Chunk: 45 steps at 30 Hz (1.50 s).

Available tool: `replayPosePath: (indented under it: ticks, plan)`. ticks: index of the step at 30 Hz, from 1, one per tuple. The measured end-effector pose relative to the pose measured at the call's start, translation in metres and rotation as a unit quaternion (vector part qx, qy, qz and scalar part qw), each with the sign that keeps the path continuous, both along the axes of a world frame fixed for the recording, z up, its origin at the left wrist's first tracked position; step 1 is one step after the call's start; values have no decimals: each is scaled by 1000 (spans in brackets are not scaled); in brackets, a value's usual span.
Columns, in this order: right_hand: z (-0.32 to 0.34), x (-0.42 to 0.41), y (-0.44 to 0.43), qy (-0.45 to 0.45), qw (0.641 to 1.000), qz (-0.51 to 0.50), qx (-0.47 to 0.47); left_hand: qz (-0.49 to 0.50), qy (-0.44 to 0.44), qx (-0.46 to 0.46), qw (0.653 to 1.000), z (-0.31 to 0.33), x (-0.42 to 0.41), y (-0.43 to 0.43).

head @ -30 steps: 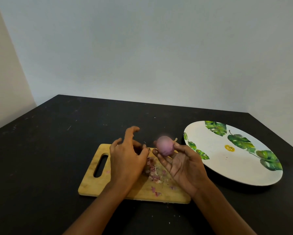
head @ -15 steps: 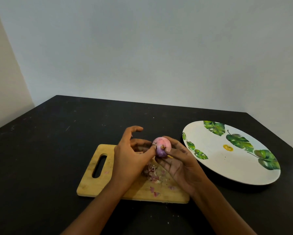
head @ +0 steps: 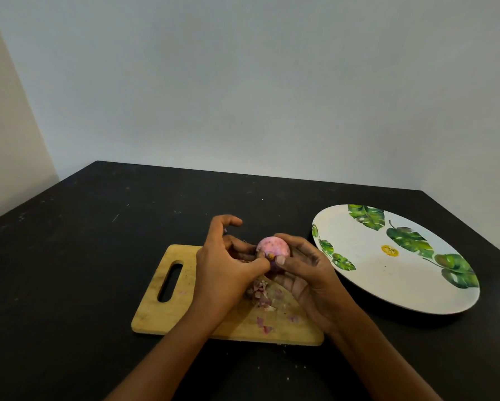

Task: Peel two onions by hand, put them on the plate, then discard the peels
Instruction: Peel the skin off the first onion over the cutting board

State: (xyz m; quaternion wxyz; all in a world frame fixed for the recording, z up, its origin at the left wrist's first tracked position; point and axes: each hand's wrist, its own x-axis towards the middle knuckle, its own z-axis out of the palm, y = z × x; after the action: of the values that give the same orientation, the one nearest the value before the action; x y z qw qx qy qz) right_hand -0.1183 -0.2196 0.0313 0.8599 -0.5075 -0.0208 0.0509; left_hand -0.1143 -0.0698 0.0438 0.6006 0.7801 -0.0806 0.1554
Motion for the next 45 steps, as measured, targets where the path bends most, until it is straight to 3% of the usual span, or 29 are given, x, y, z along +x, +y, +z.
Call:
replayPosePath:
  ticks: [8, 18, 26, 31, 39, 45]
  plan:
    - [-3, 0, 5, 5, 1000, -12, -1, 43, -26, 42, 998, -7, 3, 0]
    - [-5, 5, 5, 25, 998, -36, 54, 28, -55, -5, 998, -2, 0, -5]
    - [-7, 3, 5, -5, 998, -62, -17, 51, -82, 63, 993, -7, 1, -5]
    - [-7, 2, 5, -13, 997, -55, -52, 49, -71, 57, 995, -6, -1, -5]
    - [-2, 2, 9, 28, 997, -31, 58, 62, -79, 42, 994, -6, 1, -1]
    - [2, 1, 4, 46, 990, -18, 130, 92, -86, 88, 988, -7, 6, 4]
